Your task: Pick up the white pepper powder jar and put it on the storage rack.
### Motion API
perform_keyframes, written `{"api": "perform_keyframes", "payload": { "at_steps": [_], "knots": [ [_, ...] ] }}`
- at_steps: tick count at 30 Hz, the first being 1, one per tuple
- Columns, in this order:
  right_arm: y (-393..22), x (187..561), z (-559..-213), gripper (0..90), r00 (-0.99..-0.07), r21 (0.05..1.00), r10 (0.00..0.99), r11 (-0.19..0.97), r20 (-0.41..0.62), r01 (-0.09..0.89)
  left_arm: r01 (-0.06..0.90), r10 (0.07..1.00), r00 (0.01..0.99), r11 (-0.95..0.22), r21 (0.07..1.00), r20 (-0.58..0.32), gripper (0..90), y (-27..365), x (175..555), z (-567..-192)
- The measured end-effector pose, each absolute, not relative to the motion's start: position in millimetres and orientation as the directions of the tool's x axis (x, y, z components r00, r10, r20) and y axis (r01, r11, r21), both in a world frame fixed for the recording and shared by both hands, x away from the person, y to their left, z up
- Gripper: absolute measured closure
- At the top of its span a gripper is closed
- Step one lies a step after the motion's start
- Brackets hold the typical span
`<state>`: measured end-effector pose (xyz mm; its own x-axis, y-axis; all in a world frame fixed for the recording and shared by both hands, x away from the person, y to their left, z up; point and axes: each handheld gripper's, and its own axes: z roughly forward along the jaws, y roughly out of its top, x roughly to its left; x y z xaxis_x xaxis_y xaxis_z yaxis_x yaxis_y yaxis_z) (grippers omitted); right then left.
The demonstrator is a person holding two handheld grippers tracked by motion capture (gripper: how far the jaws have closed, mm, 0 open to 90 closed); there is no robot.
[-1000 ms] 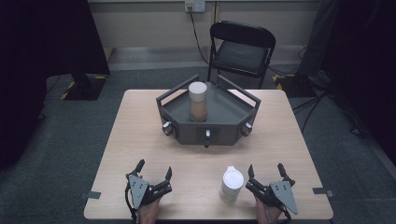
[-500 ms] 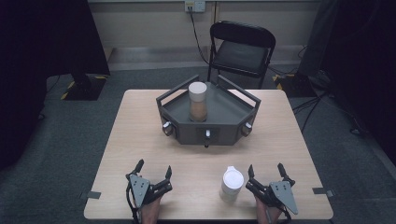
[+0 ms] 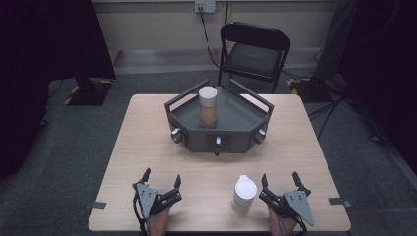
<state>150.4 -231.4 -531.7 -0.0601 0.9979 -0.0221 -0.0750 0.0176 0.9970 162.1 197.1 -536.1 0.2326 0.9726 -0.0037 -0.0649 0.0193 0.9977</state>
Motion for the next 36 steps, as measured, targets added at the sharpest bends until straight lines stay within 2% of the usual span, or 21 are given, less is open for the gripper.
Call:
{"api": "perform_keyframes", "payload": {
  "at_steps": [20,36],
  "knots": [
    [-236.8,151.5,-521.8,0.8,-0.094,0.999,0.995,0.020,-0.024,-0.048,-0.065,0.973,0.232,0.019,0.998,-0.004,0.7,196.9,162.1,-536.0],
    [-232.7,136.8,-507.7,0.8,-0.105,0.993,0.994,0.002,-0.014,-0.116,-0.065,0.973,0.229,0.020,0.998,-0.005,1.2,196.7,162.1,-536.2]
  ]
}}
